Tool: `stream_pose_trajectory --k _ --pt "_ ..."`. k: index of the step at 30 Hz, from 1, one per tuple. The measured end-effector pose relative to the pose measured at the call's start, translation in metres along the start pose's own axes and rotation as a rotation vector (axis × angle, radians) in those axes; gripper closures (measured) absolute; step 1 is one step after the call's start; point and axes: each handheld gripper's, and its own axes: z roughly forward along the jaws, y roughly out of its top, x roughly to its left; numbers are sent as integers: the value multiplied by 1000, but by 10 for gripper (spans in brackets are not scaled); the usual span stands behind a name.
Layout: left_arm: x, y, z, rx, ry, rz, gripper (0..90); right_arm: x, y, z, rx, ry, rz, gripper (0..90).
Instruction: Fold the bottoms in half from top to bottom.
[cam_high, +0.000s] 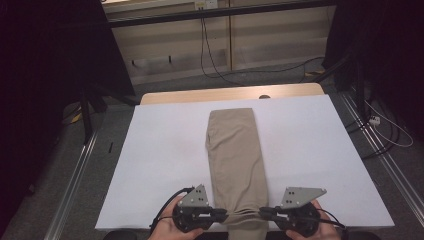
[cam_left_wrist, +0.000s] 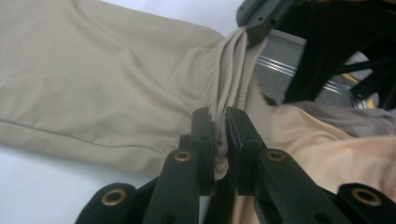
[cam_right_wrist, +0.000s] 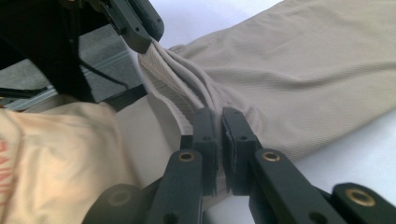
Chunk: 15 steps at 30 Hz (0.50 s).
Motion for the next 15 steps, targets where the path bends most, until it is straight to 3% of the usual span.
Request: stream_pose_trajectory --k 3,6,9,12,15 --pt "-3 -5 3 22 -24 -6 819 9 -8 0 15 12 5 848" --pt "0 -7 5 37 -50 -14 769 10 -14 3 47 33 13 778" --pt "4 -7 4 1 -47 12 699 5 -14 6 34 48 62 671" --pt "11 -6 2 -12 -9 -32 583 -2 -12 9 22 21 78 533" --pt "18 -6 0 -22 40 -57 459 -12 -12 10 0 20 109 489"
